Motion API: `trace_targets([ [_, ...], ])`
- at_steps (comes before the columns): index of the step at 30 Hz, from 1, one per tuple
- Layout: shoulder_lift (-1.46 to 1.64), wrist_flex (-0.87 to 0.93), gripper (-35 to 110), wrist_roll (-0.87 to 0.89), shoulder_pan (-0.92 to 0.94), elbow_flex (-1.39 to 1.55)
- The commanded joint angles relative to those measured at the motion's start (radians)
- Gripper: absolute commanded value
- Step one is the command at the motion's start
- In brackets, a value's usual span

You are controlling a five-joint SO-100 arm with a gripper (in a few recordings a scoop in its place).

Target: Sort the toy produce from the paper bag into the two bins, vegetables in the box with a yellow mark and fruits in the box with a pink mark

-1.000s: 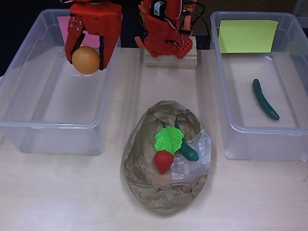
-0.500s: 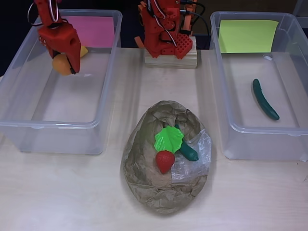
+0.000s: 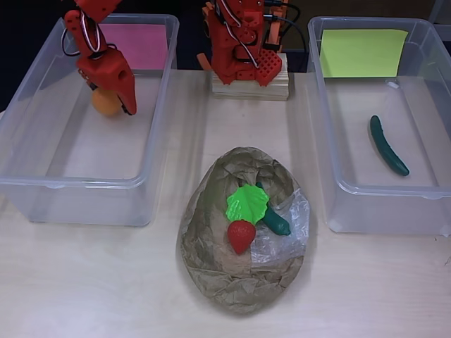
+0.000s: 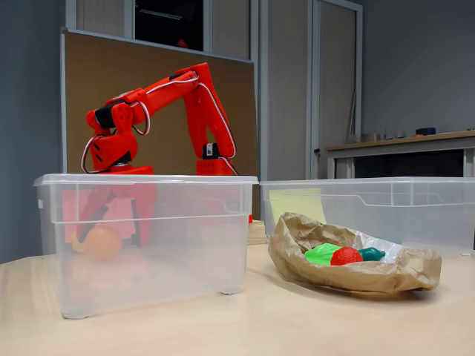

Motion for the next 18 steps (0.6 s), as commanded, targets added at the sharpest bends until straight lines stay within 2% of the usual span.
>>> trace_targets([
  [1, 0.115, 0.017, 61, 0.002, -0.003, 0.011],
  [10, 0.485, 0.064, 55, -0.147, -0.164, -0.08],
  [18, 0.661, -0.023, 50, -0.209, -0.583, -0.023],
])
